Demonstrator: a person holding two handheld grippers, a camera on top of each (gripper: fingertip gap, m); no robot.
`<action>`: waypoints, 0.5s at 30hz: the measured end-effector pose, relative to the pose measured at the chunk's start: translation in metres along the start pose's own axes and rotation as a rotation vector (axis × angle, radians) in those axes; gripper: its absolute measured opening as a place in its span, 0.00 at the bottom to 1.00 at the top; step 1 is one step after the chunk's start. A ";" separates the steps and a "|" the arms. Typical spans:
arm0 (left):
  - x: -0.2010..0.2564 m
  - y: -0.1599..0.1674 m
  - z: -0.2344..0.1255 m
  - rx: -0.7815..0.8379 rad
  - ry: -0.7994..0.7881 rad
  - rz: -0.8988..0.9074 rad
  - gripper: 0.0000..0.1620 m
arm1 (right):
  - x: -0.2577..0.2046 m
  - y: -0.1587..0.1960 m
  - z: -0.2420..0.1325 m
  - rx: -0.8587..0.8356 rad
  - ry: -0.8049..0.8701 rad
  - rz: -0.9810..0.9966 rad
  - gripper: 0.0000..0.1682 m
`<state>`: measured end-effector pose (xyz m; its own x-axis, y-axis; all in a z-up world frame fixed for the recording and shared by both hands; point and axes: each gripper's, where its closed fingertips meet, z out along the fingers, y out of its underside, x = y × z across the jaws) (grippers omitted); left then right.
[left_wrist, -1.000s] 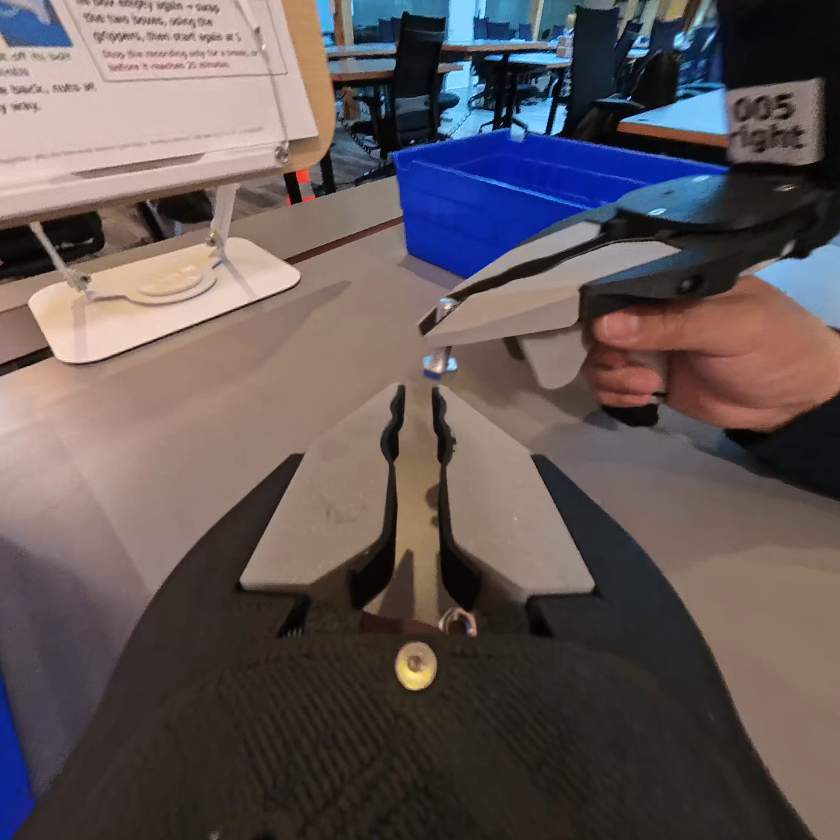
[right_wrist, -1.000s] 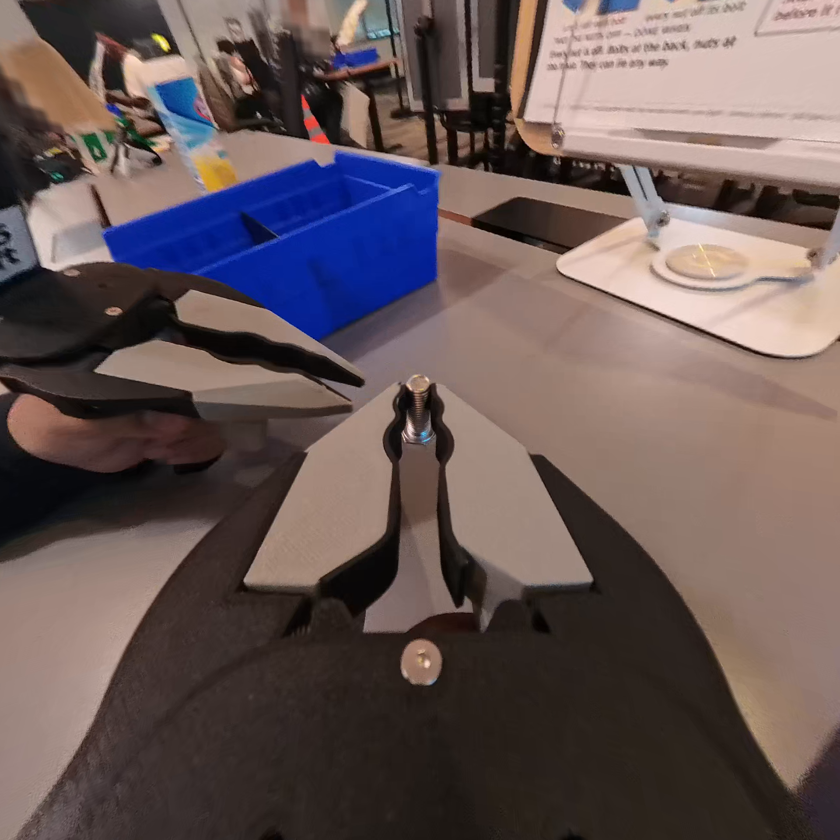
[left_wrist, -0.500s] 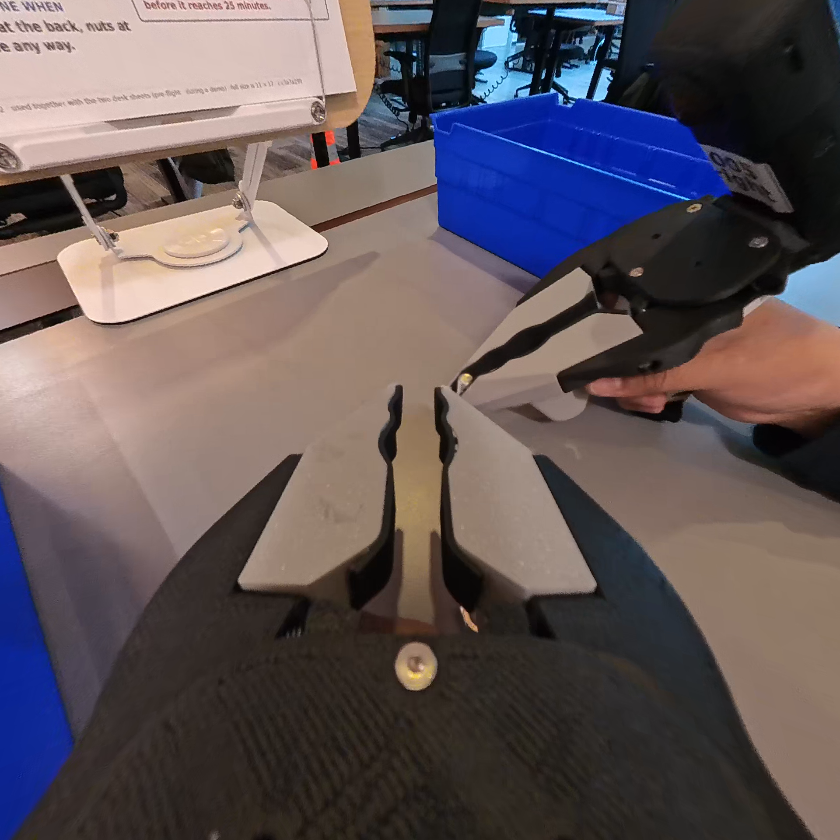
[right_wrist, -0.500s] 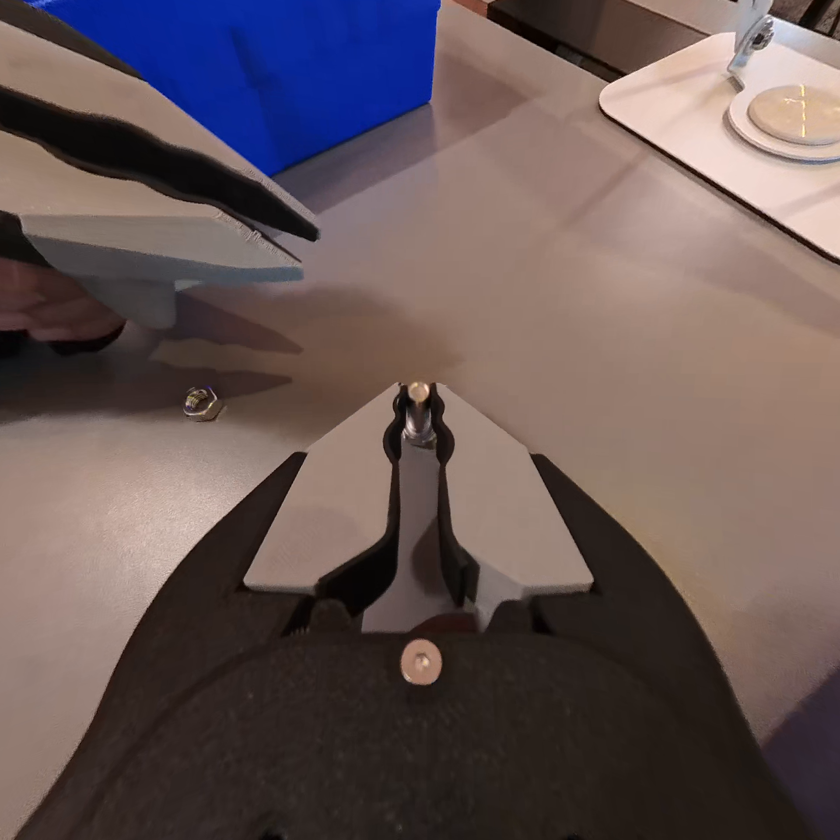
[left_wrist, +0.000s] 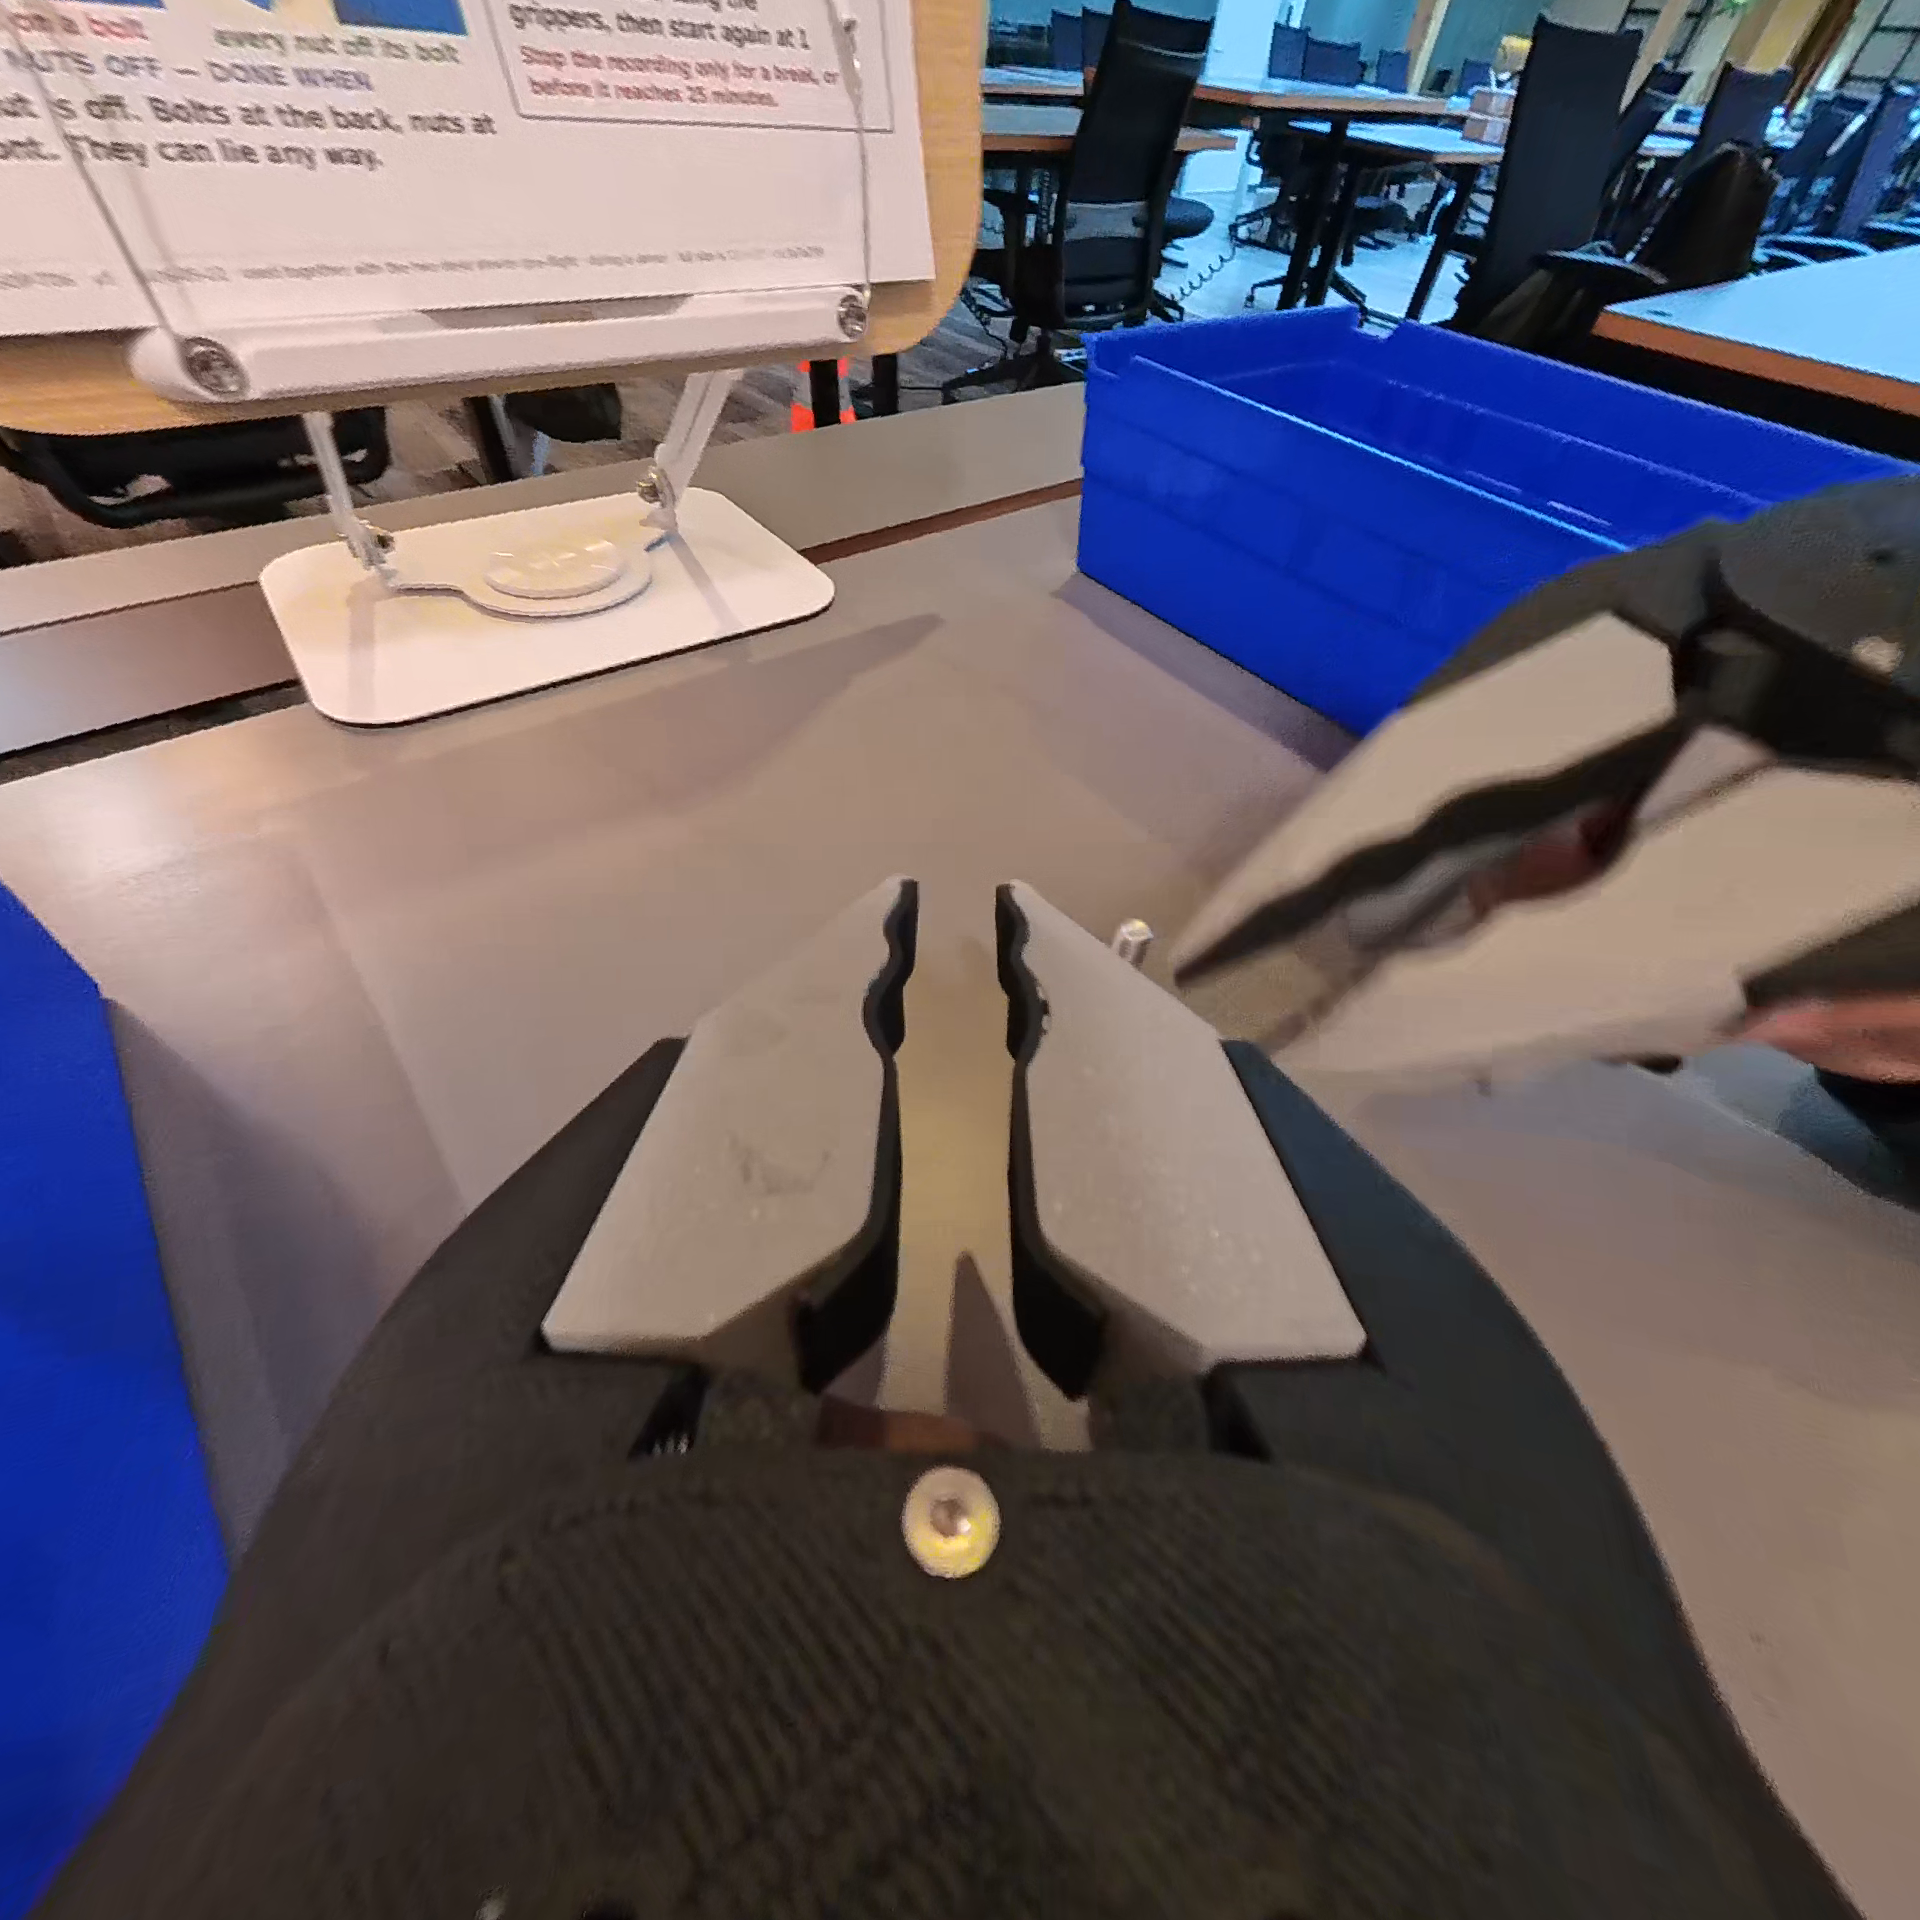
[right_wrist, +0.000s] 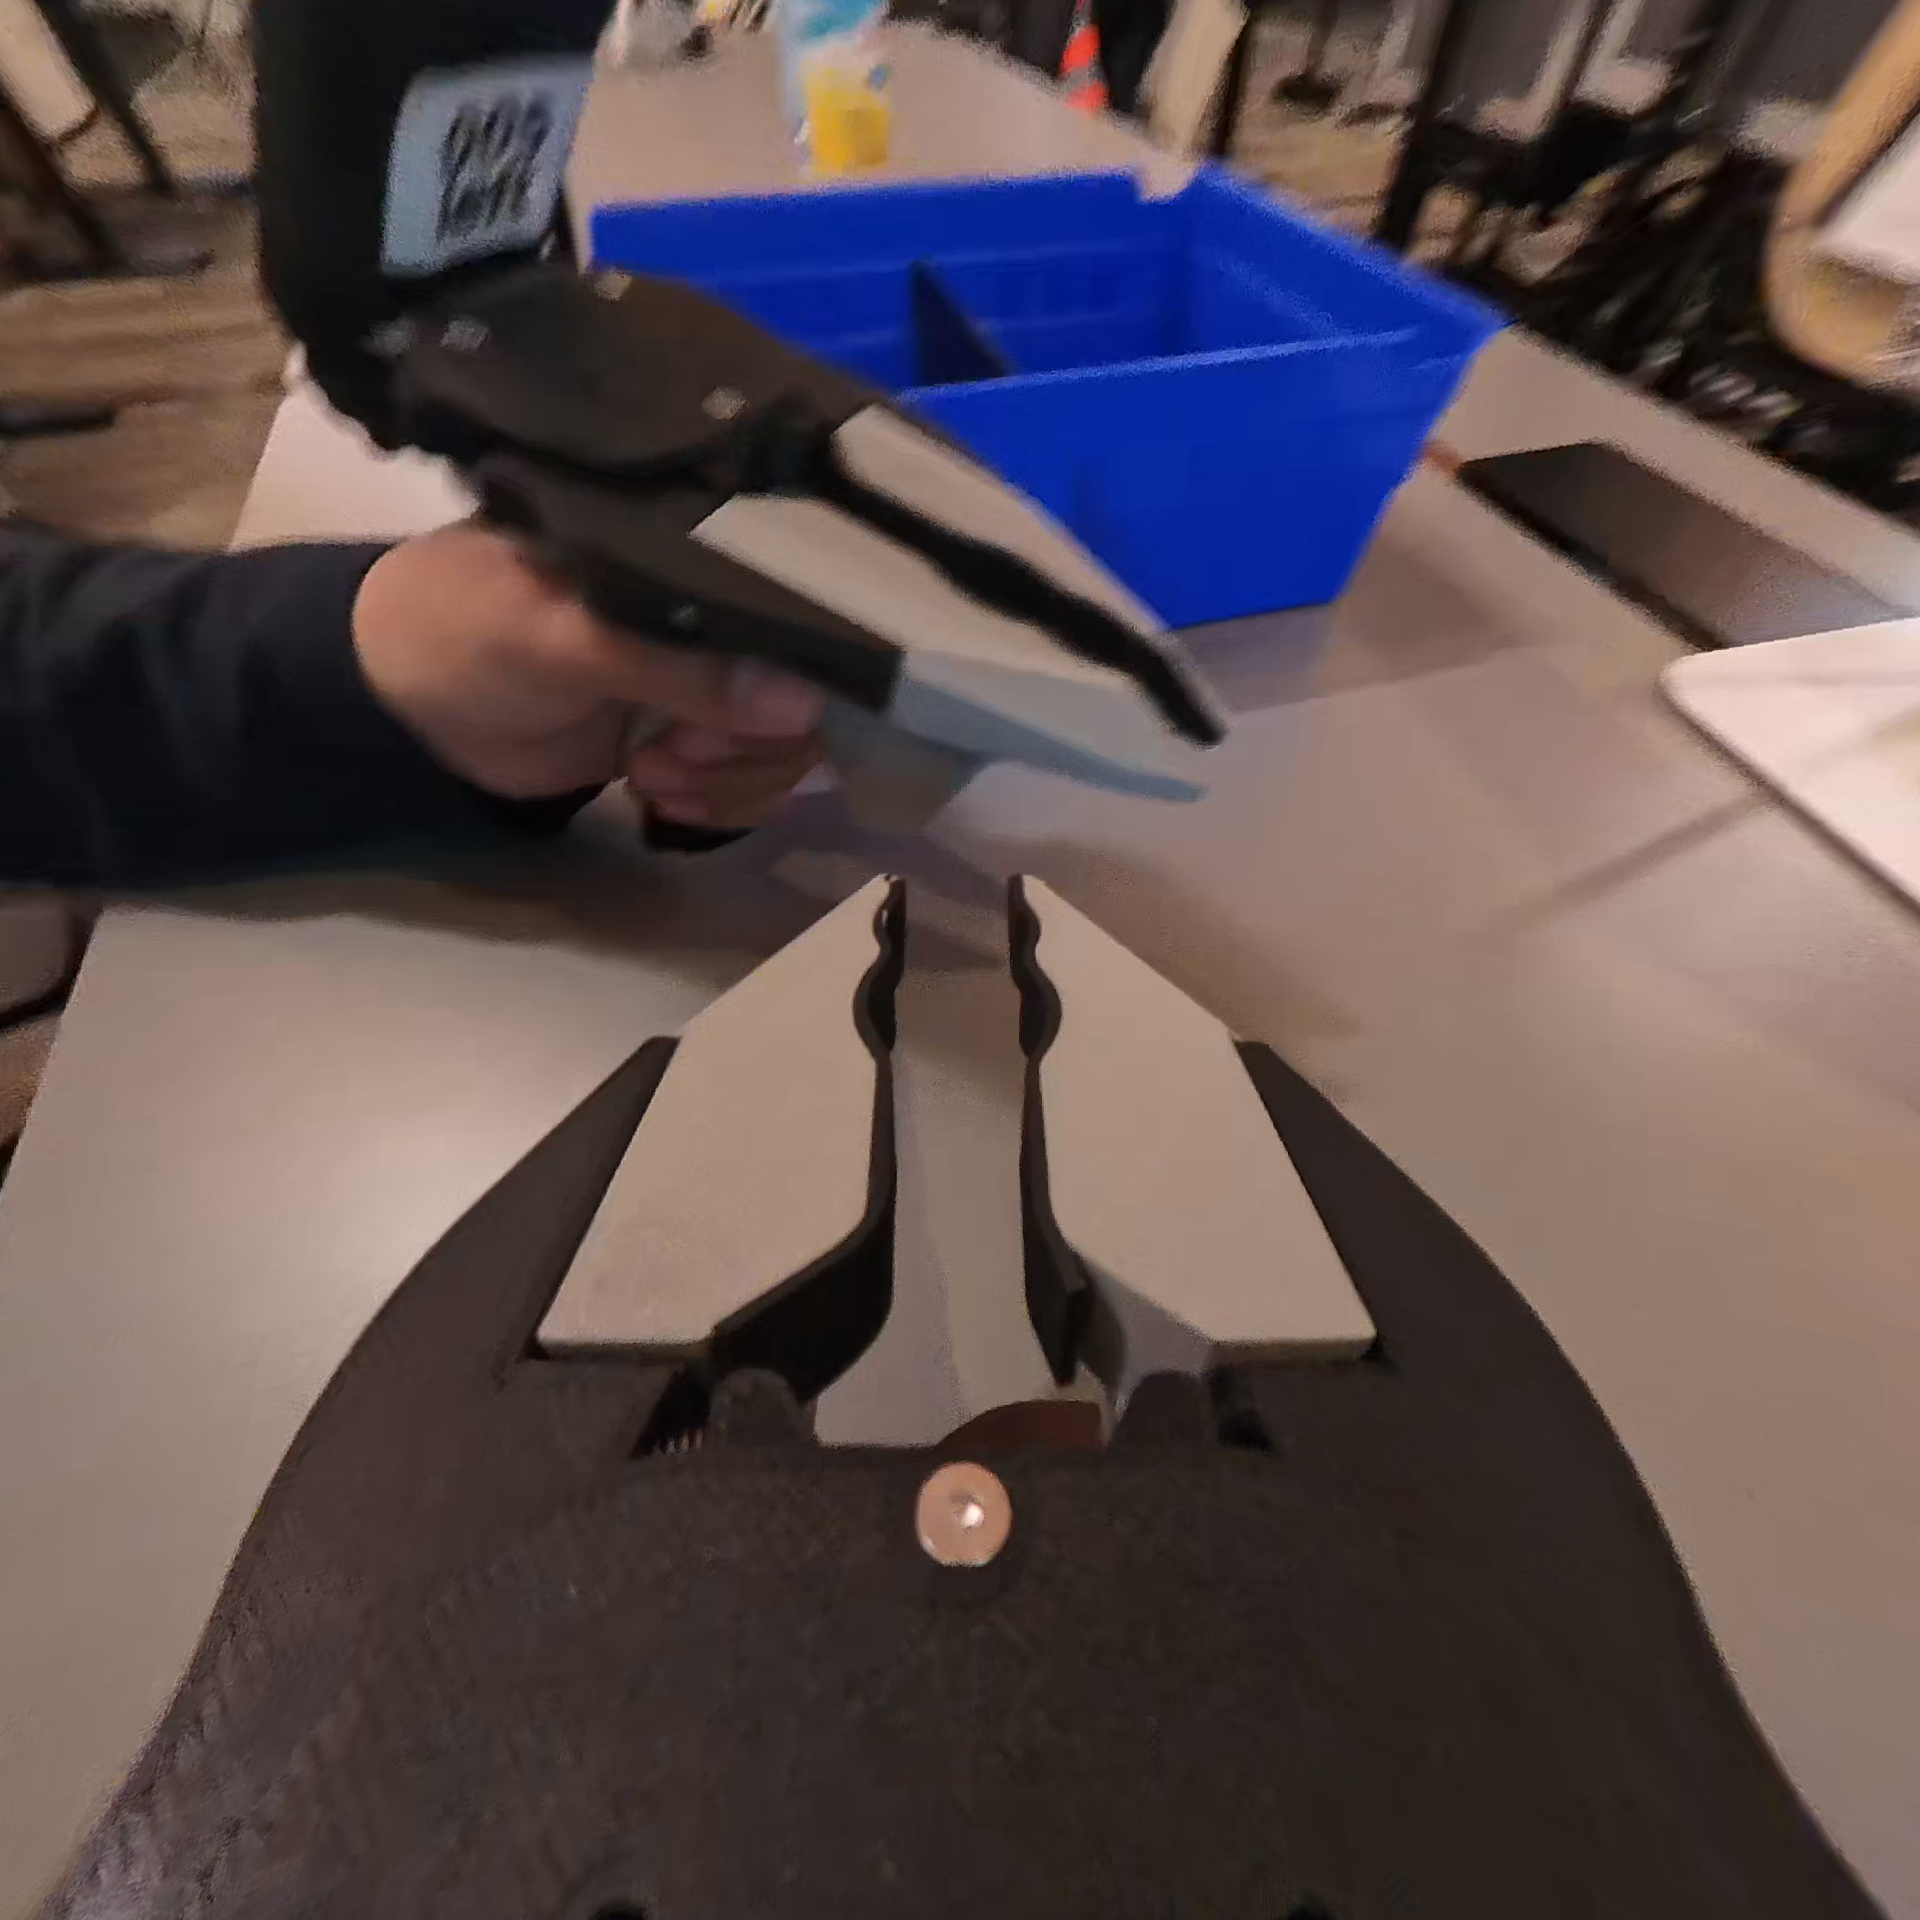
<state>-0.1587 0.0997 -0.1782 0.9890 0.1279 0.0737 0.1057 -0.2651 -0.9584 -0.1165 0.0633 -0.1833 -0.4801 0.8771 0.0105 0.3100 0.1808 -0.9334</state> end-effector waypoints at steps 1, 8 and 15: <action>-0.003 0.000 -0.001 -0.002 -0.011 -0.009 0.08 | -0.009 0.007 0.005 -0.042 -0.035 -0.020 0.10; -0.013 0.000 -0.002 -0.009 -0.050 -0.029 0.10 | -0.036 0.045 0.032 -0.223 -0.095 -0.102 0.14; -0.011 0.002 -0.001 -0.016 -0.048 -0.016 0.10 | -0.038 0.058 0.040 -0.299 -0.067 -0.151 0.13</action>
<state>-0.1693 0.0967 -0.1802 0.9813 0.1775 0.0751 0.1232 -0.2778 -0.9527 -0.1128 0.0223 -0.2525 -0.5886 0.8012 0.1077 0.4534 0.4375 -0.7766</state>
